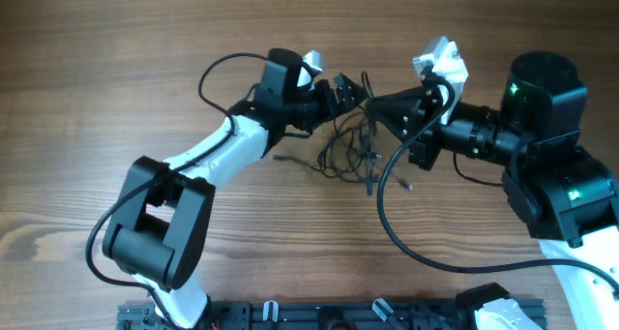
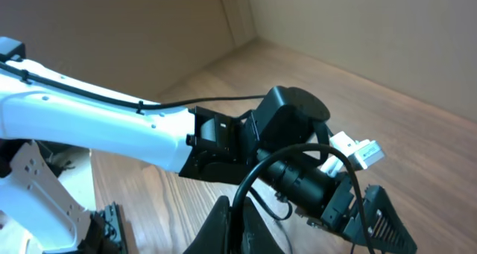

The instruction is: Untangle cables

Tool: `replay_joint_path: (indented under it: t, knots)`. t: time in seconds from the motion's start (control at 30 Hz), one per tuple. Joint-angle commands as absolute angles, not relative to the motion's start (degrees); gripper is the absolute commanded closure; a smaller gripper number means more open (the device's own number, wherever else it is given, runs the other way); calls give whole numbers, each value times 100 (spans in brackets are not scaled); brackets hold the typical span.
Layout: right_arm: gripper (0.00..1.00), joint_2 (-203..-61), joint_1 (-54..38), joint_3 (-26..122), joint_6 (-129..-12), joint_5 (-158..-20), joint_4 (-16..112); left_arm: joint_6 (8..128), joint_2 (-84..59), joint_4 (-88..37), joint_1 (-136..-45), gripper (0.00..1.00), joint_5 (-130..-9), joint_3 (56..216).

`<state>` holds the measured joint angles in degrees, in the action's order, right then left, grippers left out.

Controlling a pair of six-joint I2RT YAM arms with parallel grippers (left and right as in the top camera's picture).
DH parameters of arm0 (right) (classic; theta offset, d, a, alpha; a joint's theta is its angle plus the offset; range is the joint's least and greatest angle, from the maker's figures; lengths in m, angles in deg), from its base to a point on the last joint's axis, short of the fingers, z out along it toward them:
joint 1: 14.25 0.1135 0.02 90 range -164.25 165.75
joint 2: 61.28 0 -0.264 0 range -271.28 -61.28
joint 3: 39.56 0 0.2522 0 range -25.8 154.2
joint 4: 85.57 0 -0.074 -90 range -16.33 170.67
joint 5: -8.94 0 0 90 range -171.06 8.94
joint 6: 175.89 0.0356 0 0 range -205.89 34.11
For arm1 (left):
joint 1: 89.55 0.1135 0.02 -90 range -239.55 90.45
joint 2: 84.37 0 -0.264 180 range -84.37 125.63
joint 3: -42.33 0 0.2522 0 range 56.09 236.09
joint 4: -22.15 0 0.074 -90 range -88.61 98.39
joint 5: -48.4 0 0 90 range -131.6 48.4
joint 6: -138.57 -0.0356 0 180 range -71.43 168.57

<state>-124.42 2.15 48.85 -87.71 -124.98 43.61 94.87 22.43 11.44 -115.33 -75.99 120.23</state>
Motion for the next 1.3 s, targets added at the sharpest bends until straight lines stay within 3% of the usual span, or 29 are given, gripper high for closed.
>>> replay_joint_path:
  t: [0.0,0.27,0.37,0.57,1.03,1.27]
  knots:
    - [95,-12378,242,4999,-8933,-12481,4350,9553,2285,1122,-11736,2,-7730,12060]
    - [95,-12381,242,4999,-9016,-12481,4250,9553,2401,200,-12031,7,-7846,12060]
    - [96,-12424,242,4999,-9176,-12479,4033,9607,2399,84,-11941,0,-8498,12063]
    - [96,-12601,246,4997,-9224,-12509,3944,9811,2399,36,-11528,0,-9910,12060]
    - [95,-12713,283,4995,-9346,-12728,3900,9749,2420,-908,-12243,0,-9726,12060]
    - [95,-12973,464,4995,-9379,-12748,3902,10009,2420,-600,-12757,1,-8972,12060]
